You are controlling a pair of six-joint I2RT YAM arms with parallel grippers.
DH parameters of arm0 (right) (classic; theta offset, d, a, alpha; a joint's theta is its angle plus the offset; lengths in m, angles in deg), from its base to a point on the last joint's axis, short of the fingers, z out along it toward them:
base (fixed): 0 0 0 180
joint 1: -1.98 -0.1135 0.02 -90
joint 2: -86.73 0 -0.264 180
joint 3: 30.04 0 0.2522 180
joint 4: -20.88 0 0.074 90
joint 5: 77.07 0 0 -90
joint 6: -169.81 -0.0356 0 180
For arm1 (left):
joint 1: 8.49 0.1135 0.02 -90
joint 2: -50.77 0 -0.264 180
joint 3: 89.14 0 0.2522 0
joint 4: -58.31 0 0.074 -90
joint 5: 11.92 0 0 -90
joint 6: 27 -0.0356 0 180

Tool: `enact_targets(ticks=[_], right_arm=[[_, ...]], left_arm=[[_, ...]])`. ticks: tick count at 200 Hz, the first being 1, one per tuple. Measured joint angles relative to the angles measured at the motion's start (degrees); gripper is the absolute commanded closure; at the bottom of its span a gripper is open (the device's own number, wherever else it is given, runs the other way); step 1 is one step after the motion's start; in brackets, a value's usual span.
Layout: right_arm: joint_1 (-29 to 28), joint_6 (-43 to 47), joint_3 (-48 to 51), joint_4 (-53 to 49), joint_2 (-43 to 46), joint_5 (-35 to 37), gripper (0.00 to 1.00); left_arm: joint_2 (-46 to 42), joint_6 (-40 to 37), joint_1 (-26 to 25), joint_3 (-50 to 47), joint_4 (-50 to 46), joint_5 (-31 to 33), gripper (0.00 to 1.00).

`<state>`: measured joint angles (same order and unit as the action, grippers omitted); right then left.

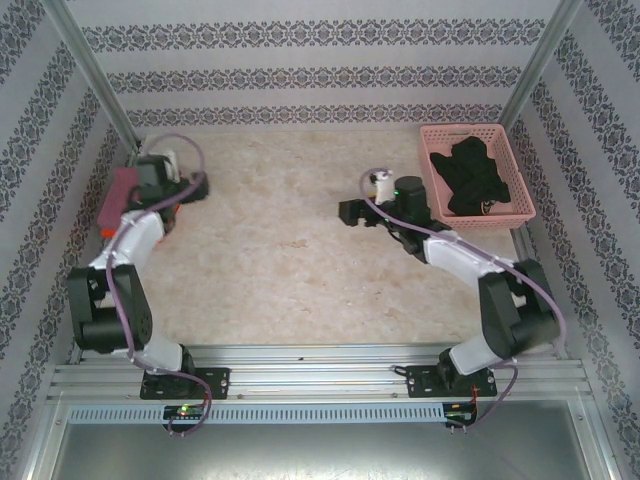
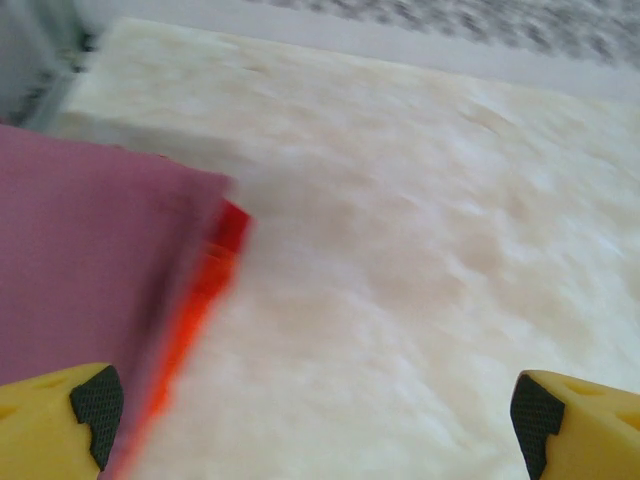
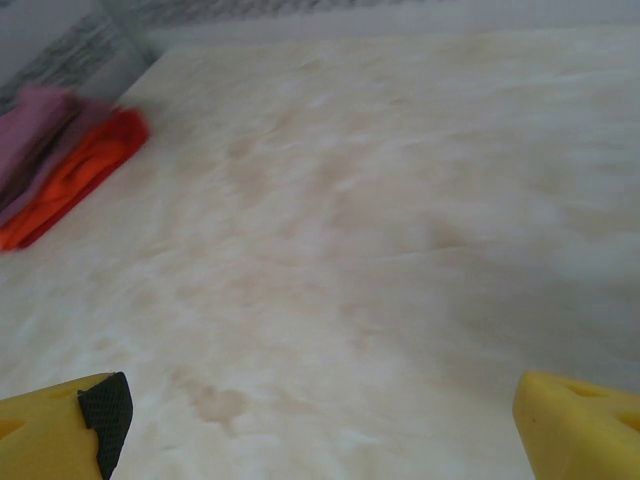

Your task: Fold and stack the t-shirts

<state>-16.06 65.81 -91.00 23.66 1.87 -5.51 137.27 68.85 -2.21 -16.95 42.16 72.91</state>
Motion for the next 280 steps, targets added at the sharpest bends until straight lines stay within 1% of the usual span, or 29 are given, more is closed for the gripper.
enact_targets(ticks=[19, 38, 49, 68, 80, 91, 109, 128, 157, 185, 197, 231, 280], right_arm=[[3.5, 1.2, 4.5, -0.1, 5.9, 6.4, 0.02], [6.4, 4.5, 8.4, -0.5, 11.2, 14.2, 0.02], [7.9, 6.9, 10.3, -0.3, 13.6, 19.1, 0.02], [9.9, 10.6, 13.7, 0.6, 16.2, 26.8, 0.02], [11.1, 12.2, 16.5, 2.9, 16.7, 29.9, 0.02], [12.5, 12.6, 20.1, 6.4, 16.7, 31.6, 0.02], [15.3, 12.2, 26.8, 14.0, 15.2, 31.8, 0.02], [16.8, 11.3, 30.4, 20.3, 11.0, 31.6, 0.02], [16.8, 10.8, 31.3, 29.9, 5.0, 30.1, 0.02], [16.8, 10.8, 31.1, 36.8, -1.1, 28.0, 0.02], [16.8, 10.8, 30.4, 36.1, -1.9, 27.1, 0.02], [16.8, 11.0, 26.6, 35.1, -1.9, 26.0, 0.02], [16.8, 11.0, 26.3, 35.1, -1.9, 25.6, 0.02]], left_arm=[[-3.9, -0.7, -7.3, -9.0, 3.7, 3.4, 0.00], [-8.3, -1.3, -11.2, -17.8, 5.8, 7.4, 0.00], [-11.5, -1.8, -12.3, -22.3, 6.8, 9.5, 0.00], [-16.7, -2.8, -12.6, -28.9, 9.6, 13.2, 0.00], [-19.1, -3.5, -12.6, -33.2, 13.0, 15.5, 0.00], [-20.0, -4.2, -12.5, -36.5, 16.6, 16.4, 0.00], [-18.9, -5.0, -12.2, -39.2, 20.7, 16.3, 0.00], [-15.4, -5.2, -11.8, -39.5, 28.0, 15.6, 0.00], [-7.5, -5.7, -10.6, -39.4, 40.6, 13.9, 0.00], [3.3, -5.6, -8.2, -39.3, 52.6, 12.2, 0.00], [4.3, -5.6, -7.6, -39.4, 52.3, 11.6, 0.00], [4.5, -5.2, -7.3, -38.2, 54.8, 12.5, 0.00], [4.5, -5.2, -7.3, -38.2, 55.5, 12.7, 0.00]])
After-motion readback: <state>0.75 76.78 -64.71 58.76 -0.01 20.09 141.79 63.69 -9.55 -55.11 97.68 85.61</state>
